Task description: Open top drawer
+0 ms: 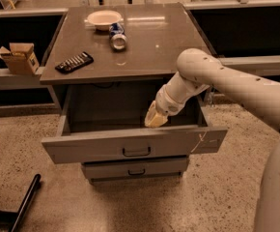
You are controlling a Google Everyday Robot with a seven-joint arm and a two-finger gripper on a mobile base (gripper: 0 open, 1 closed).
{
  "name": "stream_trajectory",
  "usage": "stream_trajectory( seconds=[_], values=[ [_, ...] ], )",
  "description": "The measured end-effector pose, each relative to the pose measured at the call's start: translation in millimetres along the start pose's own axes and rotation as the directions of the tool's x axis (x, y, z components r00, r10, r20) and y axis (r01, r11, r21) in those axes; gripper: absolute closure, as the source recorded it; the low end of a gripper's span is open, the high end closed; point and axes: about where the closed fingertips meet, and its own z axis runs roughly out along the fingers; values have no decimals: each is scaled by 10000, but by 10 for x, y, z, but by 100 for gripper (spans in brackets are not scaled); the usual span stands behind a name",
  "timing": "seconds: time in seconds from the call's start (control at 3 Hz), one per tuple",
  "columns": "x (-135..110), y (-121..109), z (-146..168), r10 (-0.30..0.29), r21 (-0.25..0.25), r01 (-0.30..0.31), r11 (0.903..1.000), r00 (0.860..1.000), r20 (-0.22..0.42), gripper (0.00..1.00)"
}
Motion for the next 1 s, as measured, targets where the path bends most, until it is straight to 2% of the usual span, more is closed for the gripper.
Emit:
stream_trajectory(
  seconds=[0.33, 1.0],
  values=[
    [79, 152, 104, 32, -34, -32, 10000, 10000, 46, 65],
    [76, 145, 105, 31, -36, -31, 10000, 10000, 47, 17]
  ],
)
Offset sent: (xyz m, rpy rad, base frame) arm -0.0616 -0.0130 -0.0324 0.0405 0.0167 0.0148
